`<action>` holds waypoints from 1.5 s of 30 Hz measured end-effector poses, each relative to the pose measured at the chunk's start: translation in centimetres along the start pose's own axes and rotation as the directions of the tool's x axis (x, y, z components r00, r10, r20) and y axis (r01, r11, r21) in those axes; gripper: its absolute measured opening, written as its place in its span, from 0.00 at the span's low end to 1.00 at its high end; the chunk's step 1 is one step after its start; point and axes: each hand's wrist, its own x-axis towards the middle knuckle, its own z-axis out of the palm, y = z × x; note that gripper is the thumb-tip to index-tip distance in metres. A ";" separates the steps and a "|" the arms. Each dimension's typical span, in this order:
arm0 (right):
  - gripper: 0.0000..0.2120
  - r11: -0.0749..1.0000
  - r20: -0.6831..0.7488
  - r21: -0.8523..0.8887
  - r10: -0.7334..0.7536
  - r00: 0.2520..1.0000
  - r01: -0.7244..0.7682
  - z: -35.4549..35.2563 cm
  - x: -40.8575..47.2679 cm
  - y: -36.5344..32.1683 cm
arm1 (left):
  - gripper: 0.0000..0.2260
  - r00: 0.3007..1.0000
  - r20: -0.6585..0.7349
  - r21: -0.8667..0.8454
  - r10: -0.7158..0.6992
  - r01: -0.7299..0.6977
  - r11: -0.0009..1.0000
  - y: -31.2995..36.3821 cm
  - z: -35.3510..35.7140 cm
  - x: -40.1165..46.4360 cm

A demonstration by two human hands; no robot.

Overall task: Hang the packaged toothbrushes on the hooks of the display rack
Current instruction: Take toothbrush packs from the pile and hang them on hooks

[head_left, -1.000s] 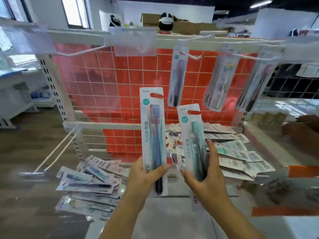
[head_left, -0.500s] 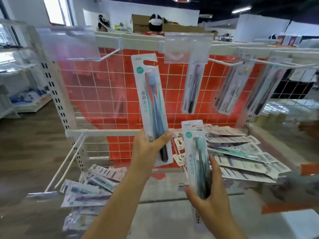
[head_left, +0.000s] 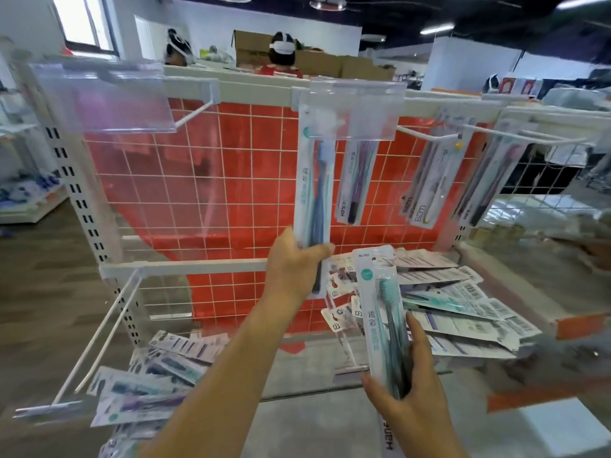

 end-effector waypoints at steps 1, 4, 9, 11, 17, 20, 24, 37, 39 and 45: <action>0.46 1.000 0.001 -0.003 -0.001 1.000 0.001 -0.1 0.0 0.0 | 0.12 1.000 -0.023 0.031 0.001 0.000 1.000 0.1 0.0 1.0; 0.46 1.000 -0.008 -0.014 0.011 1.000 -0.011 -0.5 -0.2 -0.2 | 0.15 0.998 -0.053 0.113 -0.022 0.028 0.993 0.3 -0.2 4.7; 0.47 0.999 -0.034 -0.047 0.007 0.999 -0.009 -1.3 -0.6 -0.9 | 0.17 0.991 -0.085 0.052 -0.104 0.109 0.993 0.2 -0.4 10.2; 0.47 0.998 -0.041 -0.058 0.008 0.999 -0.011 -1.7 -0.7 -0.9 | 0.17 0.988 -0.100 0.065 -0.118 0.124 0.990 -0.3 -0.5 11.4; 0.46 0.995 -0.008 -0.095 -0.010 1.000 0.009 -2.6 -1.0 -0.9 | 0.17 0.976 -0.108 0.045 -0.190 0.195 0.980 -2.4 -0.5 12.0; 0.45 0.993 -0.026 -0.114 -0.045 0.999 0.041 -2.6 -1.2 -1.2 | 0.20 0.953 -0.020 0.137 -0.303 0.303 0.943 -4.9 -1.1 9.9; 0.45 0.987 -0.021 -0.141 -0.079 0.997 0.075 -2.3 -1.7 -1.5 | 0.17 0.906 0.055 0.235 -0.419 0.396 0.888 -9.5 -2.8 6.3; 0.45 0.976 0.051 -0.129 -0.172 0.984 0.177 3.5 -1.7 -1.8 | 0.05 0.925 0.338 0.085 -0.173 0.153 0.985 -7.1 -3.7 -7.8; 0.43 0.959 0.068 -0.156 -0.227 0.972 0.235 4.7 -1.6 -1.8 | 0.06 0.947 0.291 -0.044 -0.133 0.152 0.987 -6.7 -4.0 -9.4; 0.37 0.963 0.217 -0.054 -0.245 0.945 0.262 8.6 -2.1 -2.7 | 0.06 0.983 0.144 -0.185 -0.116 0.141 0.972 -6.5 -5.9 -11.7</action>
